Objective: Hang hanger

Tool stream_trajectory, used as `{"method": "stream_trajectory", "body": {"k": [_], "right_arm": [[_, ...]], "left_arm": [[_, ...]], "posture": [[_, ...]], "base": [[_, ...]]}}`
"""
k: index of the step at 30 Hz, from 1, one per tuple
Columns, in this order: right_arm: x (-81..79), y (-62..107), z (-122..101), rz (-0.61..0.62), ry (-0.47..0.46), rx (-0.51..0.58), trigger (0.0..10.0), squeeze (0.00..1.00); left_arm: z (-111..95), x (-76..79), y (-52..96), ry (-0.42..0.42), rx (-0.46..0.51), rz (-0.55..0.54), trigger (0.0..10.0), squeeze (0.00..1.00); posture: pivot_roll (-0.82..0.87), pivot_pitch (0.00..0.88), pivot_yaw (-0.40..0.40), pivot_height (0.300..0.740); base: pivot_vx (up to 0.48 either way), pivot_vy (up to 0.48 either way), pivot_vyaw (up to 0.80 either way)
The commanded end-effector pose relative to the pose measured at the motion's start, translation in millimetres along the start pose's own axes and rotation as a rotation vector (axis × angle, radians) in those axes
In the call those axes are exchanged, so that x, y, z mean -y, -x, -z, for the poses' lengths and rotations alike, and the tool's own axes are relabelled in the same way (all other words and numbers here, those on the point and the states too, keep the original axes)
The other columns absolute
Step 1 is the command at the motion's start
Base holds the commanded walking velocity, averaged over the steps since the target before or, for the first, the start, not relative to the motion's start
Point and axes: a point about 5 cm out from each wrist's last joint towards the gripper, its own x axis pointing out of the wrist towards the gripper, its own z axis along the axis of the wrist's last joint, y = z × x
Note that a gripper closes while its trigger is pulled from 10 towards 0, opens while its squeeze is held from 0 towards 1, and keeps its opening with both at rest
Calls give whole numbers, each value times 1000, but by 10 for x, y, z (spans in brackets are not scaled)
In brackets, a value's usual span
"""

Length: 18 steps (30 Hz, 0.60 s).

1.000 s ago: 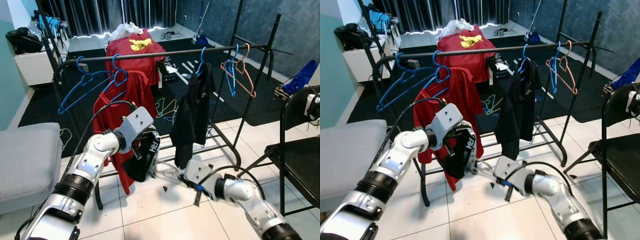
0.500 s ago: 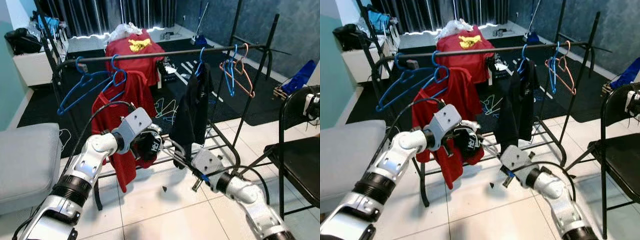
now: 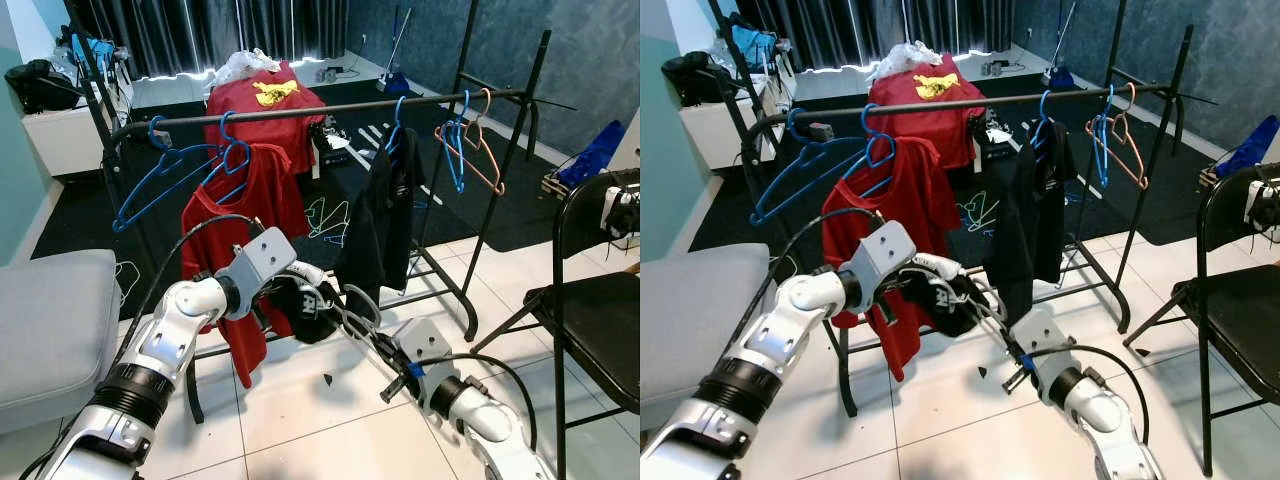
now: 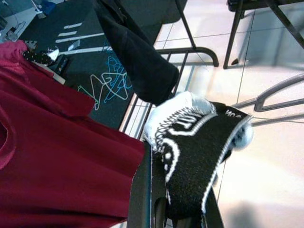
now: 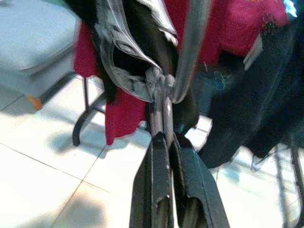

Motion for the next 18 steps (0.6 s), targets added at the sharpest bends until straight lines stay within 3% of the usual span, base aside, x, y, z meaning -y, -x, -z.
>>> {"method": "stream_trajectory", "body": {"k": [1, 3, 5, 7, 8, 9, 11, 12, 13, 14, 15, 16, 17, 18], "right_arm": [[149, -14, 48, 146, -192, -10, 10000, 0], [149, -14, 48, 146, -192, -10, 10000, 0], [353, 0, 15, 350, -475, 65, 10000, 0], [353, 0, 15, 350, -475, 65, 10000, 0], [411, 11, -7, 400, -552, 96, 10000, 0], [411, 11, -7, 400, -552, 96, 10000, 0], [511, 28, -41, 471, -837, 179, 10000, 0], [511, 28, -41, 471, -837, 179, 10000, 0], [553, 42, -23, 508, -988, 211, 10000, 0], [553, 42, -23, 508, -988, 211, 10000, 0], [612, 62, 10, 554, -1117, 244, 10000, 0], [612, 62, 10, 554, -1117, 244, 10000, 0], [666, 85, 35, 597, -1213, 276, 10000, 0], [666, 85, 35, 597, -1213, 276, 10000, 0]], "left_arm": [[55, -14, 22, -23, -49, 3, 10000, 0], [55, -14, 22, -23, -49, 3, 10000, 0], [88, 10, 29, -27, -71, 9, 10000, 0], [88, 10, 29, -27, -71, 9, 10000, 0], [95, 23, 32, -24, -74, 12, 10000, 0], [95, 23, 32, -24, -74, 12, 10000, 0], [116, 78, 48, -29, -80, 21, 10000, 0], [116, 78, 48, -29, -80, 21, 10000, 0], [120, 103, 59, -30, -81, 25, 10000, 0], [120, 103, 59, -30, -81, 25, 10000, 0], [123, 132, 74, -28, -78, 34, 10000, 0], [123, 132, 74, -28, -78, 34, 10000, 0], [125, 158, 90, -28, -73, 47, 10000, 0], [125, 158, 90, -28, -73, 47, 10000, 0]], "posture": [[-64, 0, 20, 740], [-64, 0, 20, 740], [-67, 0, 21, 740], [-67, 0, 21, 740], [-67, 0, 21, 740], [-67, 0, 21, 740], [-65, 0, 15, 740], [-65, 0, 15, 740], [-64, 0, 14, 740], [-64, 0, 14, 740], [-63, 0, 15, 740], [-63, 0, 15, 740], [-62, 0, 18, 740], [-62, 0, 18, 740]], "base": [[0, 0, 0], [0, 0, 0], [0, 0, 0], [0, 0, 0], [0, 0, 0], [0, 0, 0], [0, 0, 0], [0, 0, 0], [0, 0, 0], [0, 0, 0], [0, 0, 0], [0, 0, 0], [0, 0, 0], [0, 0, 0]]}}
